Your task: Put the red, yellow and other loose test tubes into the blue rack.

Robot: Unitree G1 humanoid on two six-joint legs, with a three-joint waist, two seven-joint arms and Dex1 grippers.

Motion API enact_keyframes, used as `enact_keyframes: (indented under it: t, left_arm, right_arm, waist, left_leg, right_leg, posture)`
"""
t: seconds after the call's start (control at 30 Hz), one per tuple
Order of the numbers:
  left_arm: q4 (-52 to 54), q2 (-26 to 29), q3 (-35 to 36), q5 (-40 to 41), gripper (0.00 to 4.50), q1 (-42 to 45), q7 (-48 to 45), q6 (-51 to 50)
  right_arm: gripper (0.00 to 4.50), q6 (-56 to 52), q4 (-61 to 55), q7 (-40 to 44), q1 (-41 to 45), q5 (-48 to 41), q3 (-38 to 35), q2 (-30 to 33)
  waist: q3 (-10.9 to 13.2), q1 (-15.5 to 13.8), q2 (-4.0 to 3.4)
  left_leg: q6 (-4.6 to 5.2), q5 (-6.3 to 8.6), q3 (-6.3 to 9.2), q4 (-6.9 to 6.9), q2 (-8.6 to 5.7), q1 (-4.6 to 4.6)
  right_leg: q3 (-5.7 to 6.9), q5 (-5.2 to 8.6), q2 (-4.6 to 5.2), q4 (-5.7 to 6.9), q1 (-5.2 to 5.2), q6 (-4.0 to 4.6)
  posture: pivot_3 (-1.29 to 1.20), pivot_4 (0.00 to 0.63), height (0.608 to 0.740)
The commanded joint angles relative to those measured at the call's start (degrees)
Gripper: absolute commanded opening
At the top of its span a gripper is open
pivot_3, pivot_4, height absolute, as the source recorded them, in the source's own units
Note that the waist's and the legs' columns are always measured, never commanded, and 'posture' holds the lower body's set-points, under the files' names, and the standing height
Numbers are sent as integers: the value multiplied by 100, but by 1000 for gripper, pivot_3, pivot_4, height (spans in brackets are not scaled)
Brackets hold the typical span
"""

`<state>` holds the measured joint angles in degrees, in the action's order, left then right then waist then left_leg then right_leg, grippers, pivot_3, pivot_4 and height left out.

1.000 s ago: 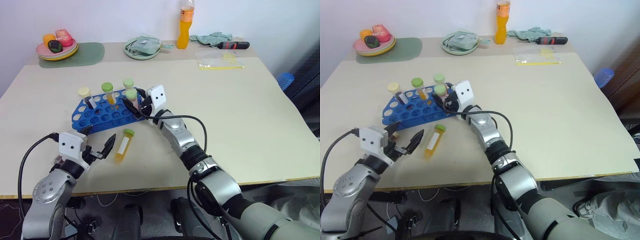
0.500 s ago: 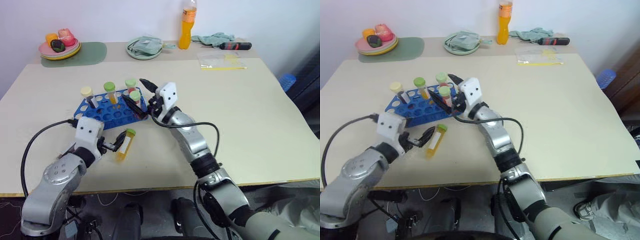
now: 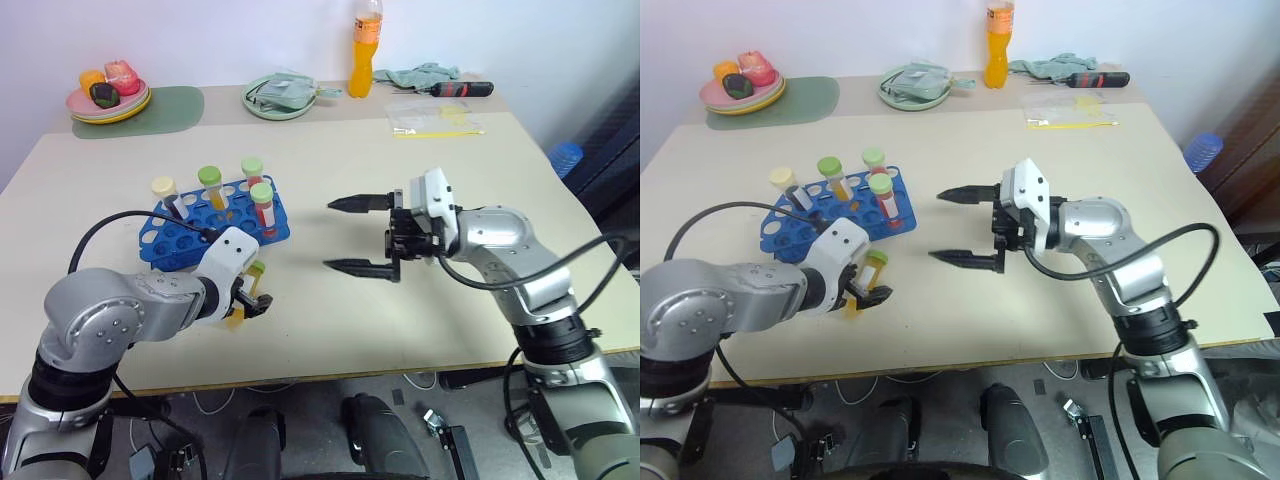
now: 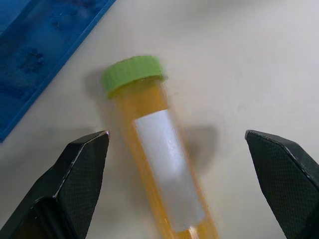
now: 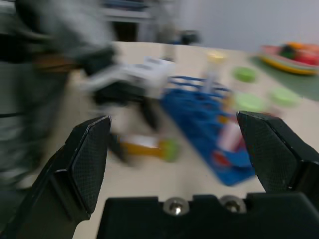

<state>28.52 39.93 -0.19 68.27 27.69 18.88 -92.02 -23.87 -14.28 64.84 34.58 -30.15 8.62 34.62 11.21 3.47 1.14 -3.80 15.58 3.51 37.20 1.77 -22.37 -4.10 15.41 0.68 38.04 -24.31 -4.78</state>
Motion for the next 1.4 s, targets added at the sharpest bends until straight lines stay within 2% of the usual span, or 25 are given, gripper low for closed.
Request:
enact_keyframes:
  t: [0.03,0.13,0.23,0.27,0.4,0.43,0.53,0.57,0.63,0.67,0.77,0.83,0.93,1.13,1.2,1.4]
  left_arm:
    - [-371,-86,-52,847,4500,138,1055,-48]
    - [-668,-155,-134,1375,4500,261,1748,-48]
    - [-894,-224,-188,1790,3671,352,2292,-31]
    - [-952,-182,-260,1974,3274,360,2484,50]
    - [-1131,183,-733,2871,1195,406,3246,608]
    - [-1135,329,-886,3140,835,427,3425,799]
    - [-933,928,-1182,3799,763,537,3681,1301]
    - [-607,1123,-979,3778,763,550,3393,1410]
    - [207,1350,-240,3249,763,364,2594,1792]
    - [672,1443,228,2676,763,101,2012,2115]
    - [1699,1767,1223,279,763,-1071,367,3588]
    - [1546,1359,1560,-969,763,-1820,-190,4782]
    - [1201,641,1312,-2424,763,-2114,-302,5916]
    - [48,-837,-366,-5512,763,-1856,-236,8087]
    - [-567,-1234,-550,-6010,763,-1771,-319,8682]
    - [-1899,-2067,-432,-6393,763,-1402,-801,9782]
  right_arm:
    - [4462,-175,-436,152,-158,-146,-10,157]
    - [4462,-46,-543,217,-382,79,123,251]
    - [4500,-42,-591,147,-459,156,166,234]
    - [4500,-53,-610,126,-476,162,165,225]
    - [4500,-84,-650,49,-530,174,152,198]
    - [4500,-85,-665,39,-546,174,152,202]
    - [4500,-104,-699,-4,-592,160,139,204]
    - [4500,-122,-708,-36,-627,150,125,201]
    - [4500,-157,-697,-109,-710,146,96,201]
    - [4500,-156,-656,-169,-752,167,80,183]
    - [4500,-195,-373,-533,-876,274,20,17]
    - [4500,-51,36,-1101,-1001,611,38,-291]
    - [4500,119,388,-1697,-1131,964,39,-679]
    - [4500,187,570,-2419,-1429,1135,-101,-1288]
    - [4500,181,556,-2548,-1475,1196,-96,-1367]
    - [4500,130,413,-2686,-1572,1181,-98,-1413]
  waist:
    - [0,-22,0]
    - [0,-101,1]
    - [0,-108,1]
    - [0,-108,1]
    - [-2,-107,2]
    - [-2,-107,2]
    - [-2,-98,2]
    - [-1,-95,3]
    - [1,-111,2]
    - [1,-117,3]
    - [-2,-90,-2]
    - [-6,-110,-10]
    - [-4,-158,-5]
    - [-6,-283,2]
    - [-6,-280,2]
    - [-7,-248,0]
  left_leg:
    - [0,0,1,0,0,0]
    - [-1,0,-2,2,-2,-2]
    - [-3,-2,-3,4,-4,-2]
    - [-5,-3,-3,4,-4,-2]
    - [-12,-6,-2,4,-4,-1]
    - [-12,-7,-2,4,-3,-1]
    - [-14,-8,-2,3,-3,-1]
    - [-15,-9,-2,2,-3,-1]
    - [-18,-10,-3,0,-3,-3]
    - [-25,-14,-4,-2,-3,-6]
    - [-55,-30,-14,-10,-5,-6]
    - [-63,-35,-27,-25,-5,8]
    - [-56,-32,-18,-17,-4,1]
    - [-52,-30,-23,-6,-7,-12]
    - [-50,-29,-24,-8,-7,-13]
    - [-46,-27,-21,-9,-4,-9]
  right_leg:
    - [0,0,0,0,0,0]
    - [-1,0,1,-2,0,0]
    - [-1,0,3,-2,0,0]
    - [-1,0,3,-1,0,0]
    - [-1,0,2,0,0,0]
    - [-1,0,3,0,0,0]
    - [-2,0,2,0,-1,1]
    - [-2,0,2,0,-2,1]
    - [-2,1,0,-1,-5,2]
    - [-1,1,1,-2,-7,2]
    - [-3,2,4,-10,-6,3]
    - [-11,3,2,-16,-6,6]
    - [-9,12,-5,-16,-3,23]
    - [-15,-5,0,-46,8,-7]
    - [-15,-8,1,-50,8,-11]
    - [-13,-10,-2,-43,6,-13]
  posture:
    - [0,150,740]
    - [0,150,740]
    - [0,150,740]
    - [0,150,740]
    - [0,150,740]
    - [0,150,740]
    - [0,150,740]
    - [0,150,740]
    - [0,150,740]
    - [0,150,740]
    - [0,150,740]
    - [0,150,740]
    - [0,150,740]
    - [0,150,740]
    - [0,150,740]
    - [0,150,740]
